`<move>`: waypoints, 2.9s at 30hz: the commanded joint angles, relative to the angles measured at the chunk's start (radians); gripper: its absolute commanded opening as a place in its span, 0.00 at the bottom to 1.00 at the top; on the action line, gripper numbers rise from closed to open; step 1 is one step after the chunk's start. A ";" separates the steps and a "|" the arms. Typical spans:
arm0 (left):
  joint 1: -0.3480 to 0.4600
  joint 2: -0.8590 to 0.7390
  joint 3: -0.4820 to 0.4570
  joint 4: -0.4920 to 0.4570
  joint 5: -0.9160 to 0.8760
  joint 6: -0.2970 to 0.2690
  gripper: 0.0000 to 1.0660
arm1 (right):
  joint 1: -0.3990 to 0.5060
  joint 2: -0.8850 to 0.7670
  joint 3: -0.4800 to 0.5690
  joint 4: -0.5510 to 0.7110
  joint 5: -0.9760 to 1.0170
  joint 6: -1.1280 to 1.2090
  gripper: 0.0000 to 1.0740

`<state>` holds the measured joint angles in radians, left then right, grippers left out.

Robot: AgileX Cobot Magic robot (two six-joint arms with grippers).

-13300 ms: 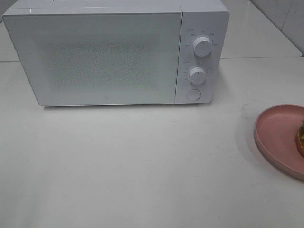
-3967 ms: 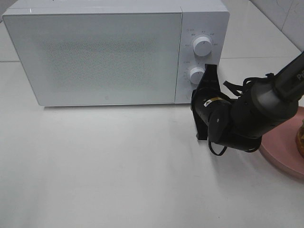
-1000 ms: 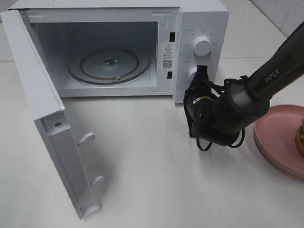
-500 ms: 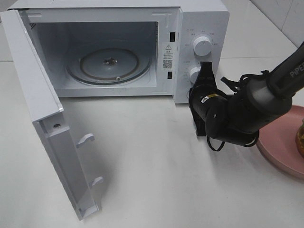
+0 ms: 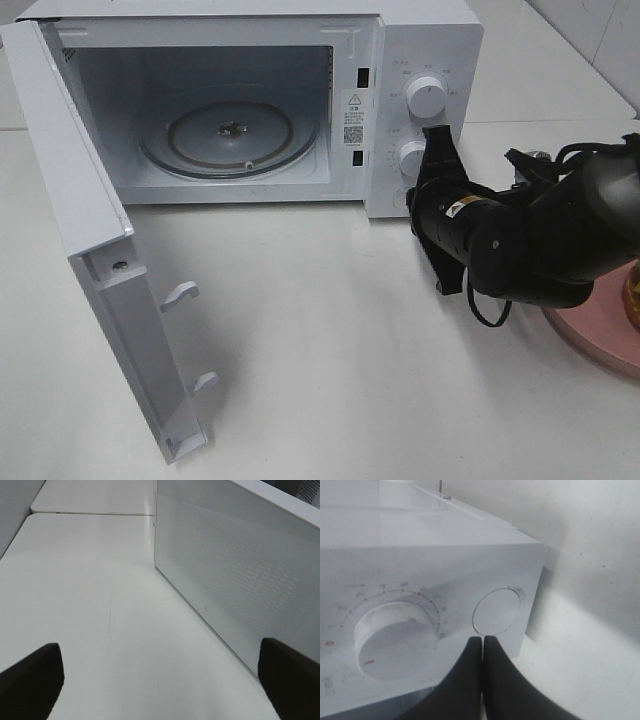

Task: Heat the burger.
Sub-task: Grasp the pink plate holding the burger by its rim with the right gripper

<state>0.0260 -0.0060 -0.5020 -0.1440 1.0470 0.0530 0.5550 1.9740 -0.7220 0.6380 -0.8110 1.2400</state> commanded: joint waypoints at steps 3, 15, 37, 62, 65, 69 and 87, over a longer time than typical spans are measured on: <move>0.003 -0.024 0.002 -0.001 -0.010 0.001 0.92 | -0.006 -0.090 0.031 -0.044 0.135 -0.174 0.00; 0.003 -0.024 0.002 -0.001 -0.010 0.001 0.92 | -0.007 -0.249 0.030 -0.043 0.440 -0.747 0.00; 0.003 -0.024 0.002 0.000 -0.010 0.001 0.92 | -0.252 -0.466 -0.061 -0.337 1.393 -1.325 0.05; 0.003 -0.024 0.002 -0.001 -0.010 0.001 0.92 | -0.320 -0.469 -0.148 -0.894 1.567 -0.991 0.75; 0.003 -0.024 0.002 -0.001 -0.010 0.001 0.92 | -0.320 -0.469 -0.148 -0.915 1.552 -0.983 0.81; 0.003 -0.024 0.002 -0.001 -0.010 0.001 0.92 | -0.320 -0.465 -0.148 -0.914 1.552 -0.984 0.81; 0.003 -0.024 0.002 -0.001 -0.010 0.001 0.92 | -0.320 -0.316 -0.148 -0.873 1.479 -0.984 0.78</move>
<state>0.0260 -0.0060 -0.5020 -0.1440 1.0470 0.0530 0.2390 1.6480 -0.8680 -0.2400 0.6820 0.2500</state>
